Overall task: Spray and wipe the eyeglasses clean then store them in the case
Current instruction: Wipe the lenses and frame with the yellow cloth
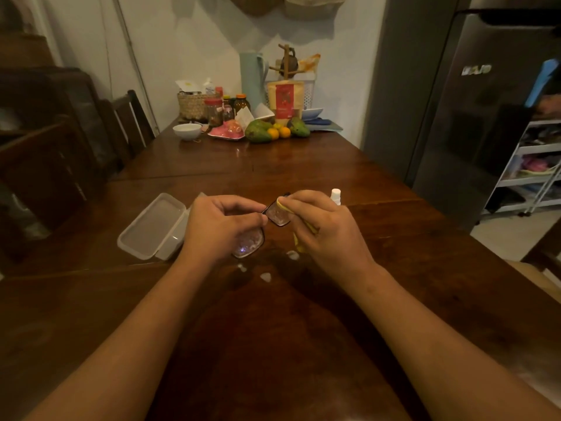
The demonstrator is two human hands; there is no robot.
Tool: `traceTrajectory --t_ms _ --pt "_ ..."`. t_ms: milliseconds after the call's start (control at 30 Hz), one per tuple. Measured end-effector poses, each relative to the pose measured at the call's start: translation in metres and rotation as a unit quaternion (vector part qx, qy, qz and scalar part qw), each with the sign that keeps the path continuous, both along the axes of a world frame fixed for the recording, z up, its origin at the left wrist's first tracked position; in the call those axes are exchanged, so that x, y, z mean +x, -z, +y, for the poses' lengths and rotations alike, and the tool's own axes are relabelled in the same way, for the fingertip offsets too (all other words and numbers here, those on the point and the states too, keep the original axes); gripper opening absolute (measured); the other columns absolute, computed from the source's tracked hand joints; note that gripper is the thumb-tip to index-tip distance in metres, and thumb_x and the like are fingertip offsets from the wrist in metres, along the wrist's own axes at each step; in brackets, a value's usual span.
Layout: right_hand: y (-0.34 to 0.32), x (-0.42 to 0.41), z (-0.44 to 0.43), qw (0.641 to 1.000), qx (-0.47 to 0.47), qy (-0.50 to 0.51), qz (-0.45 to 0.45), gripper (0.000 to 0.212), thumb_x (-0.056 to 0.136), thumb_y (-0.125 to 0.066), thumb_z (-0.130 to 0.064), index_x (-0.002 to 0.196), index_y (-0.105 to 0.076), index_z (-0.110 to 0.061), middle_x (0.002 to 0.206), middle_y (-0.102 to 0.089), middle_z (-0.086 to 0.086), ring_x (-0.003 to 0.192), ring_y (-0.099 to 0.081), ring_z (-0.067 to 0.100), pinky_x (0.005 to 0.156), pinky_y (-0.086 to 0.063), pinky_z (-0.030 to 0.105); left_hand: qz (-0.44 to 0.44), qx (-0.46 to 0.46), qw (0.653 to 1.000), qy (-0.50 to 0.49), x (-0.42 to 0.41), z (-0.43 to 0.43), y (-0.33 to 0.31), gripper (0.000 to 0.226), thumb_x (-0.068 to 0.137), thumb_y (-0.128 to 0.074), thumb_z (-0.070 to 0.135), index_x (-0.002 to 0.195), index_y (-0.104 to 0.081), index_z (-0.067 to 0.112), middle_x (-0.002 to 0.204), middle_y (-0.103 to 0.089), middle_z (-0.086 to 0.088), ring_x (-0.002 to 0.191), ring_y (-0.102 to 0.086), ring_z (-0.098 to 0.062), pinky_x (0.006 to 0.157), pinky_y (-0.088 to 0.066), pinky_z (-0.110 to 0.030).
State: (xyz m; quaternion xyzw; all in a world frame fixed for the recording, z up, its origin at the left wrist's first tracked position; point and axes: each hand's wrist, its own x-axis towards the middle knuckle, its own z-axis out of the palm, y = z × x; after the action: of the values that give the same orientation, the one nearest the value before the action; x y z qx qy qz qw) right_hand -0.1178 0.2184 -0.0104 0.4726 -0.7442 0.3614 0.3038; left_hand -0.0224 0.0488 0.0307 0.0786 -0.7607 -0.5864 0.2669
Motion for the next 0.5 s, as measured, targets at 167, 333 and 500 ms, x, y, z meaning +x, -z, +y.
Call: traceTrajectory --t_ms 167,333,500 --pt "0.002 -0.003 -0.003 0.999 0.022 -0.041 0.024 0.028 0.096 -0.061 -0.009 0.122 -0.07 -0.017 0.124 -0.067 -0.002 0.111 -0.065 0.014 0.077 -0.055 0.047 -0.001 0.01 1.0 -0.003 0.0 -0.002 0.0 0.015 0.07 -0.078 -0.002 0.08 -0.077 0.01 0.075 -0.075 -0.013 0.073 -0.072 -0.029 0.075 -0.059 -0.044" --pt "0.003 -0.006 0.003 0.999 -0.002 0.04 0.012 0.029 0.096 -0.062 -0.013 0.121 -0.069 -0.024 0.123 -0.067 -0.008 0.111 -0.064 0.012 0.076 -0.05 0.05 -0.004 0.002 1.0 0.0 -0.002 0.0 0.001 0.017 0.069 -0.08 -0.001 0.077 -0.077 0.013 0.07 -0.076 -0.005 0.07 -0.072 -0.02 0.067 -0.059 -0.031" --pt "0.005 0.0 -0.007 0.999 0.011 0.028 0.019 0.028 0.099 -0.06 -0.018 0.126 -0.066 -0.026 0.126 -0.066 -0.008 0.109 -0.065 0.014 0.076 -0.052 0.049 0.003 0.002 1.0 0.003 -0.002 0.0 0.002 0.015 0.071 -0.078 -0.001 0.081 -0.077 0.011 0.073 -0.076 -0.006 0.072 -0.073 -0.019 0.067 -0.058 -0.028"
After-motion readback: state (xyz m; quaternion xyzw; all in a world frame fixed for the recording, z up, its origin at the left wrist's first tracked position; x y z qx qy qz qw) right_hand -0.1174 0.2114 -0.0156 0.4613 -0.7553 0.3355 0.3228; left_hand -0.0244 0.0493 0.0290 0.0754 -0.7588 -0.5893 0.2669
